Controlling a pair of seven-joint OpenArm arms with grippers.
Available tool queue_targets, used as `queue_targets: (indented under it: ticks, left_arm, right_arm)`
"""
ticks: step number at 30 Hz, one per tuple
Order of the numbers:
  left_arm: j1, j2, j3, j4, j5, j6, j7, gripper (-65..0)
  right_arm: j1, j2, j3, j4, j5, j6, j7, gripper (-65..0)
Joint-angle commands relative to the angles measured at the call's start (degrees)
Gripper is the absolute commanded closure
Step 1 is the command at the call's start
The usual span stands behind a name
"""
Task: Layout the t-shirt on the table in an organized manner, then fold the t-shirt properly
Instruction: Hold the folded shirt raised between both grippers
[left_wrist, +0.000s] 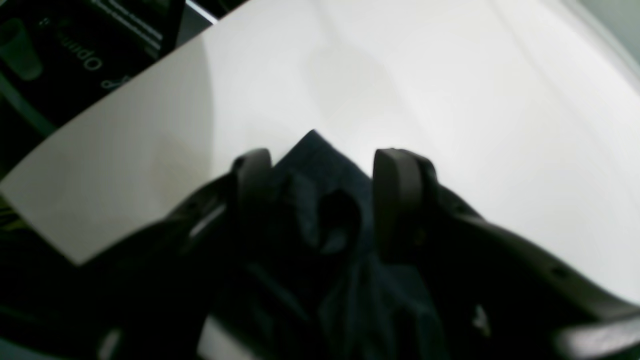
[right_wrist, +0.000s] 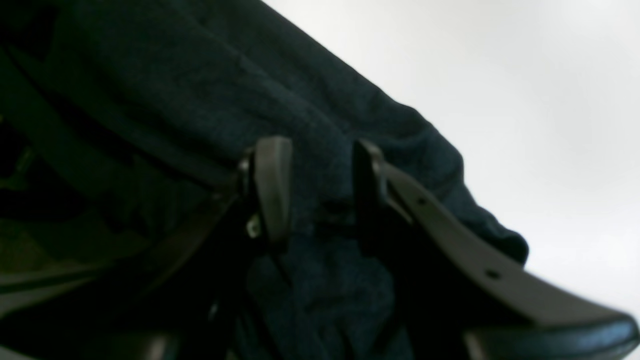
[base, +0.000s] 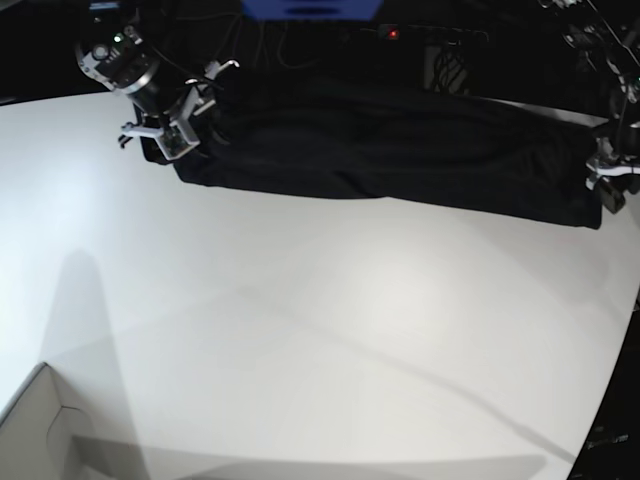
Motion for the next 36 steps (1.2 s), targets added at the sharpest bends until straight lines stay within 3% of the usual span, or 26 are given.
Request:
queue_targets:
  ticks: [1,5,8,10,17,22,24,32,36]
  left_arm:
    - [0.4,-1.0,-0.2,0.2,-0.5,-0.2,-1.4,-31.4]
    - [0.5,-2.9,-0.1,-6.4,-0.9,-1.3,-1.6,-31.4]
    - [-0.2,-3.6,-0.3,-10.6,-0.5,-7.5,-1.8,-31.5]
    - [-0.5,-3.8,-0.3,-12.4,-0.5,-9.5,-1.8,-31.5]
    - [-2.4,-3.8,-0.3,-13.4,-0.1,-9.5,-1.8,-31.5]
    - [-4.1,-3.8,-0.4,-13.2,4.7,-9.5,-1.9,-31.5]
    - [-4.2,-3.8,-1.3,-12.9,5.3,-9.6,-1.9,-31.6]
    - [-5.2,-5.4,-4.3,-13.5,5.3,-9.9,-1.6,-31.6]
    - [-5.1,-5.6,-4.3,-13.5,5.2,-9.9,-1.6,-31.6]
  right_arm:
    - [0.2,0.3,0.2,0.8,0.9,-0.1,1.4,-21.0]
    - [0.3,0.3,0.1,0.8,0.9,-0.1,1.4,-21.0]
    - [0.3,0.3,0.1,0.8,0.9,-0.1,1.4,-21.0]
    - [0.3,0.2,0.1,0.8,0.9,-0.1,1.4,-21.0]
    - [0.3,0.2,0.0,0.8,0.9,-0.1,1.4,-21.0]
    - [0.1,0.1,0.2,0.8,0.9,-0.1,1.3,-21.0]
    - [0.0,-1.5,0.4,1.0,0.9,-0.1,1.3,-21.3]
    - [0.9,-3.1,0.2,-2.0,0.8,-0.1,-1.6,-40.4]
    - [4.7,-2.9,0.5,-8.5,0.8,-0.1,-3.1,-41.3]
